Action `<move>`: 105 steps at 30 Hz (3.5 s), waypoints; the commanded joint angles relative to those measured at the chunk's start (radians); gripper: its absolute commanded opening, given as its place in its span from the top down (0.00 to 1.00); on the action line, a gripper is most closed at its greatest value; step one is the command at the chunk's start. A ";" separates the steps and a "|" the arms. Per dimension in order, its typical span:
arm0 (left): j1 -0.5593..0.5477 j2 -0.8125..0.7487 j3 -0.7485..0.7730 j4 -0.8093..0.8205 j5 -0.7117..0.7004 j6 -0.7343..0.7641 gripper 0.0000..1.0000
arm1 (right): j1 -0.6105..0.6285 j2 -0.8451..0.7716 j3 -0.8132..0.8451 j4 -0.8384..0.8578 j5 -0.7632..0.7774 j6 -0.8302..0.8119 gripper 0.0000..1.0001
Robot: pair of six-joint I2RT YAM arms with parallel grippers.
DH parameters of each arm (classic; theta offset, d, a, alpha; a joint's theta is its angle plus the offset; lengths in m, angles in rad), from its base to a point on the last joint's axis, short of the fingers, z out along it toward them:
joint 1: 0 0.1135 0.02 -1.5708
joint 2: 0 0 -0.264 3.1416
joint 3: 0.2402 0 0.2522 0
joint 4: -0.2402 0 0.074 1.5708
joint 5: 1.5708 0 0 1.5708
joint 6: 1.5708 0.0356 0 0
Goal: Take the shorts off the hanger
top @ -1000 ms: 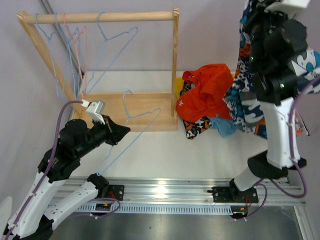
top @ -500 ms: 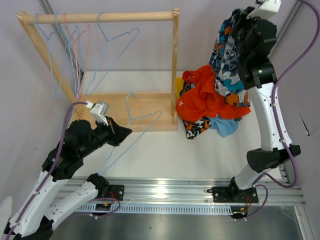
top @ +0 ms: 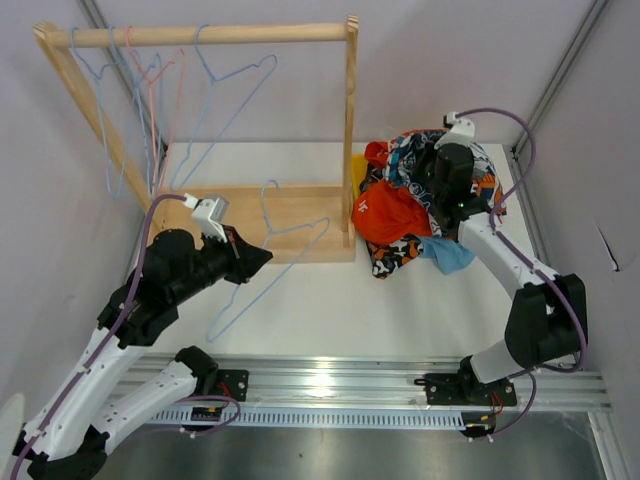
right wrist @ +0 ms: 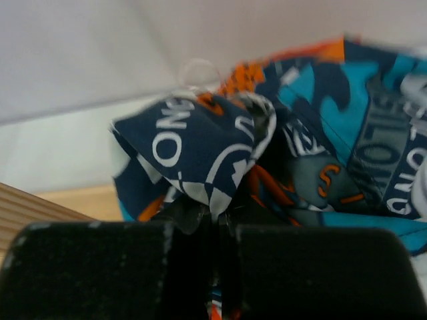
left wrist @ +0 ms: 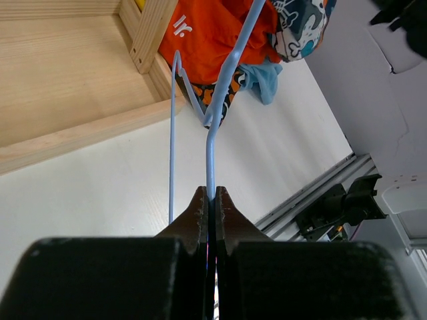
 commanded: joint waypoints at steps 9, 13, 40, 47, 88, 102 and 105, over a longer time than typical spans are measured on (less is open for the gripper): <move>-0.023 0.029 0.102 -0.014 -0.048 -0.010 1.00 | -0.016 0.211 -0.171 0.285 -0.099 0.195 1.00; -0.026 0.053 0.155 -0.041 -0.076 -0.004 1.00 | -0.018 0.191 -0.157 0.247 -0.113 0.188 0.88; 0.068 0.964 1.435 -0.170 -0.308 0.165 1.00 | 0.076 -0.977 -0.333 -0.355 -0.228 0.233 0.01; 0.161 1.029 1.400 -0.131 -0.257 0.122 1.00 | 0.077 -1.191 -0.426 -0.532 -0.270 0.266 0.01; 0.165 -0.354 0.053 -0.077 -0.422 0.139 0.01 | 0.070 -1.203 -0.226 -0.912 -0.181 0.183 0.01; 0.165 -0.817 -0.289 -0.017 -0.634 0.181 0.01 | 0.067 -1.146 -0.272 -0.878 -0.112 0.129 0.00; 0.163 -0.810 -0.306 0.020 -0.634 0.206 0.01 | 0.057 -1.113 -0.289 -0.863 -0.161 0.122 0.01</move>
